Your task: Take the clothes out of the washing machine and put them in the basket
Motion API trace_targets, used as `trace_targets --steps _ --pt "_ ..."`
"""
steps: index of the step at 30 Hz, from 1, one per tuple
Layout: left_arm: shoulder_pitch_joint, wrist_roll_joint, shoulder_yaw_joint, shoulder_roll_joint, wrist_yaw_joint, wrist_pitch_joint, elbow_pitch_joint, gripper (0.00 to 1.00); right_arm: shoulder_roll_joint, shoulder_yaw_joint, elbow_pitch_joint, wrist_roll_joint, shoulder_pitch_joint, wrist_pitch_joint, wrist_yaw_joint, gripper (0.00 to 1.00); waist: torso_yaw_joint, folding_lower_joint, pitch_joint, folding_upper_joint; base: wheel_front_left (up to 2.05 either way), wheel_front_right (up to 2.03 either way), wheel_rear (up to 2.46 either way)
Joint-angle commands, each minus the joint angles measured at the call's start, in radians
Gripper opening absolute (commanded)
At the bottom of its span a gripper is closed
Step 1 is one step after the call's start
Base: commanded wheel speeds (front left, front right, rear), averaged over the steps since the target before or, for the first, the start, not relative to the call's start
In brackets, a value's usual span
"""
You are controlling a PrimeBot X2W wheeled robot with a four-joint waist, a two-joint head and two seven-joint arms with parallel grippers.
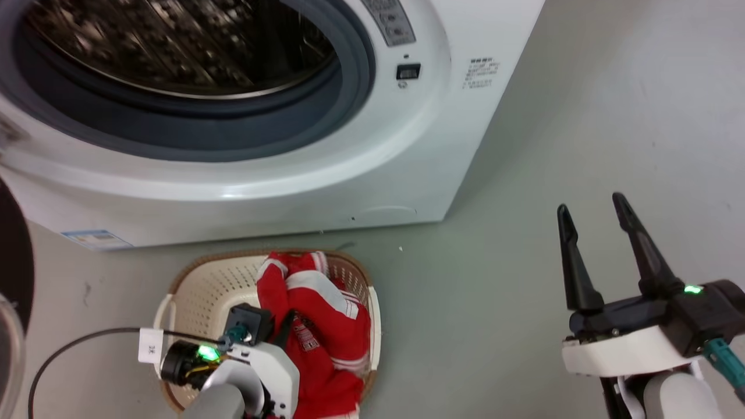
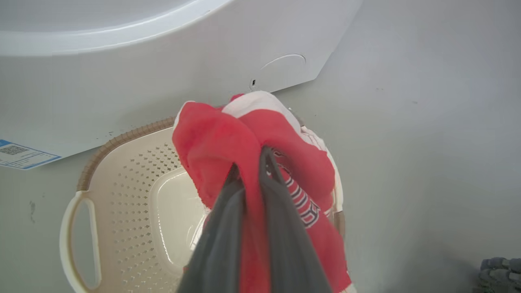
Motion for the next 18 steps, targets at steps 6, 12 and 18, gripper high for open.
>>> trace_targets --steps 6,12,18 --pt "-0.13 0.003 0.003 -0.031 -0.033 -0.024 0.173 0.0 0.002 -0.01 -0.021 0.015 -0.074 -0.002 -0.001 1.0 -0.032 -0.0001 0.167 0.0 0.0 0.0 0.0" --pt "-0.236 0.021 -0.025 -0.056 -0.063 -0.02 0.322 0.0 0.001 -0.022 -0.033 0.022 -0.125 -0.002 -0.001 1.0 -0.031 -0.0001 0.268 0.0 0.0 0.0 0.0" --pt "-0.314 0.029 -0.047 -0.064 -0.075 0.017 0.436 0.0 0.001 -0.028 -0.041 0.027 -0.163 -0.002 -0.001 1.0 -0.041 -0.0001 0.346 0.0 0.0 0.0 0.0"
